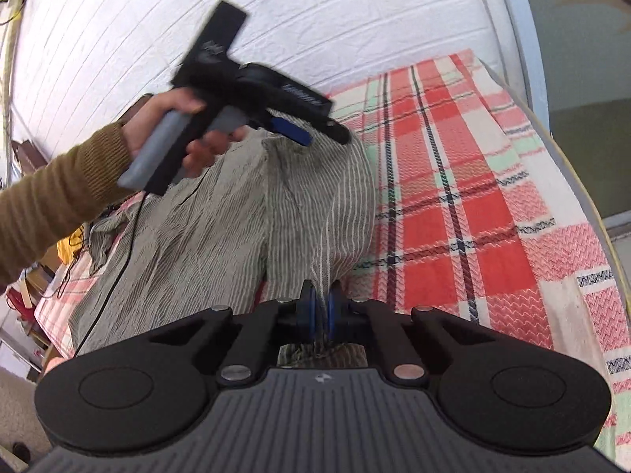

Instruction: Fold clothes

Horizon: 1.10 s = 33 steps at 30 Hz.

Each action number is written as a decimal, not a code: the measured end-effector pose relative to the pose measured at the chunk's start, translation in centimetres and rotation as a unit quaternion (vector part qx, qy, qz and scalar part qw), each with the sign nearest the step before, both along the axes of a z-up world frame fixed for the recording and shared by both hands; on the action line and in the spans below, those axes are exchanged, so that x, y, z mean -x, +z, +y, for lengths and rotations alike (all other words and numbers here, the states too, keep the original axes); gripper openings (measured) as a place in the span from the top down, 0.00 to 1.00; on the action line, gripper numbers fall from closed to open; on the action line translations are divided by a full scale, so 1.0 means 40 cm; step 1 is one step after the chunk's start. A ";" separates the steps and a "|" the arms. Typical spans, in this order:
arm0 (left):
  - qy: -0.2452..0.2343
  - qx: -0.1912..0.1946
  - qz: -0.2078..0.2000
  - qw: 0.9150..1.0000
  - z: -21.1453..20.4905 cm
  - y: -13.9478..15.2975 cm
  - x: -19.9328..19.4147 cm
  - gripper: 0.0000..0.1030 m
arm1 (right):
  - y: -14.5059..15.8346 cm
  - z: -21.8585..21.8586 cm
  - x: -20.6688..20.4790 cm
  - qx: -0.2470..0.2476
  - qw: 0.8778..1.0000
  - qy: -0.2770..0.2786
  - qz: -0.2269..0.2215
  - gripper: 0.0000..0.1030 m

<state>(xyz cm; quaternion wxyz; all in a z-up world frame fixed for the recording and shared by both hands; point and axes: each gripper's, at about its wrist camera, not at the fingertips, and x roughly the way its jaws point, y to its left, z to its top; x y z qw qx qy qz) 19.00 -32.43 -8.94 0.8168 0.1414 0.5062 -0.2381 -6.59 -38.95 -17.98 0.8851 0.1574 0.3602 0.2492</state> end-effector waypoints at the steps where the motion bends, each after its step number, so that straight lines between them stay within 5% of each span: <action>1: 0.005 0.001 0.013 1.000 -0.010 -0.007 -0.007 0.26 | 0.003 0.006 0.005 0.005 1.000 0.006 -0.004 0.94; 4: -0.006 -0.017 -0.002 1.000 -0.037 -0.016 0.002 0.26 | 0.009 0.024 0.018 0.017 0.999 0.026 -0.014 0.94; 9: 0.002 0.032 0.011 0.999 -0.031 0.013 -0.001 0.22 | 0.009 0.050 0.028 0.031 0.998 0.054 -0.028 0.94; 13: -0.007 -0.011 0.001 1.000 -0.053 0.007 0.002 0.24 | -0.002 0.054 0.023 0.036 0.997 0.055 -0.035 0.94; 15: -0.018 -0.035 0.002 0.999 -0.061 -0.010 0.005 0.52 | -0.011 0.051 0.025 0.035 0.997 0.051 -0.035 0.94; 16: -0.020 -0.045 0.004 0.999 -0.063 -0.019 0.006 0.84 | -0.013 0.047 0.025 0.034 0.998 0.048 -0.035 0.94; 17: -0.018 -0.050 0.004 0.999 -0.062 -0.025 0.004 0.96 | -0.013 0.042 0.024 0.037 0.998 0.045 -0.035 0.94; 19: -0.012 -0.046 0.001 0.999 -0.058 -0.026 0.000 1.00 | -0.006 0.029 0.023 0.055 0.997 0.031 -0.042 0.94; 27: 0.032 0.104 -0.033 0.994 -0.072 0.065 -0.053 0.97 | 0.102 -0.088 -0.026 0.162 0.974 -0.108 -0.118 0.94; 28: 0.037 0.111 -0.034 0.993 -0.079 0.061 -0.058 0.90 | 0.107 -0.105 -0.042 0.176 0.969 -0.123 -0.121 0.94; 29: 0.042 0.119 -0.034 0.991 -0.087 0.058 -0.063 0.69 | 0.106 -0.126 -0.062 0.186 0.966 -0.139 -0.117 0.94; 33: 0.055 0.150 -0.030 0.987 -0.090 0.046 -0.074 0.46 | 0.051 -0.212 -0.148 0.185 0.962 -0.191 -0.057 0.93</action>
